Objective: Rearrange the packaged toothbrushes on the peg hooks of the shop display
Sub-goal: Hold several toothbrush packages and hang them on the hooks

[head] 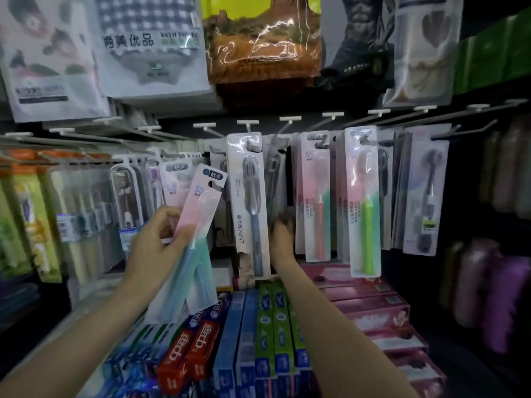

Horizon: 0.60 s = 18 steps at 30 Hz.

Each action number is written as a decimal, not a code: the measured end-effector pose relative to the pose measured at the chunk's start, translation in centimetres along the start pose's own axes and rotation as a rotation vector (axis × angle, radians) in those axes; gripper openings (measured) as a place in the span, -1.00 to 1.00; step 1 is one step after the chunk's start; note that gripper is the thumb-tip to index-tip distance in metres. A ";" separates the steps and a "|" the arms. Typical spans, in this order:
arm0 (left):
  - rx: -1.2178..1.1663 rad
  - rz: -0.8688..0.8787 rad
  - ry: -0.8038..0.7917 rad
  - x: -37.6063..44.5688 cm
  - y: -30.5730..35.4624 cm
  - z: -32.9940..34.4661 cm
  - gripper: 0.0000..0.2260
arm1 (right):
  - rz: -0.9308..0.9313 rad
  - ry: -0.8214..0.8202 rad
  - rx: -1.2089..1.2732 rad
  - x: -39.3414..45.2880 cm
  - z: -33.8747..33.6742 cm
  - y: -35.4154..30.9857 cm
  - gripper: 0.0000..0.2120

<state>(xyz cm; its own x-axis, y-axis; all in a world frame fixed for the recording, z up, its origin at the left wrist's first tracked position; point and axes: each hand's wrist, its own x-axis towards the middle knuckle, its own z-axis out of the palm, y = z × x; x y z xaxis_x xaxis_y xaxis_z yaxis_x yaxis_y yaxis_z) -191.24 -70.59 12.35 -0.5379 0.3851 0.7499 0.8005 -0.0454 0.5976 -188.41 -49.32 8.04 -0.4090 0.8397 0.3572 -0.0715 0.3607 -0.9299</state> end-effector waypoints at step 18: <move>-0.007 -0.007 0.024 -0.1 1.5 -0.9 -0.77 | 0.075 -0.124 0.124 -2.8 -0.3 0.3 -0.66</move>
<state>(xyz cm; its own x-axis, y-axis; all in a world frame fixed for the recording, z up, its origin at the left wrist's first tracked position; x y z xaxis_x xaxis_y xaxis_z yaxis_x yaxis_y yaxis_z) -190.16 -71.50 13.43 -0.5497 0.3628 0.7525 0.7950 -0.0495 0.6046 -187.03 -51.48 6.82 -0.5258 0.8030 0.2804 -0.1453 0.2400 -0.9598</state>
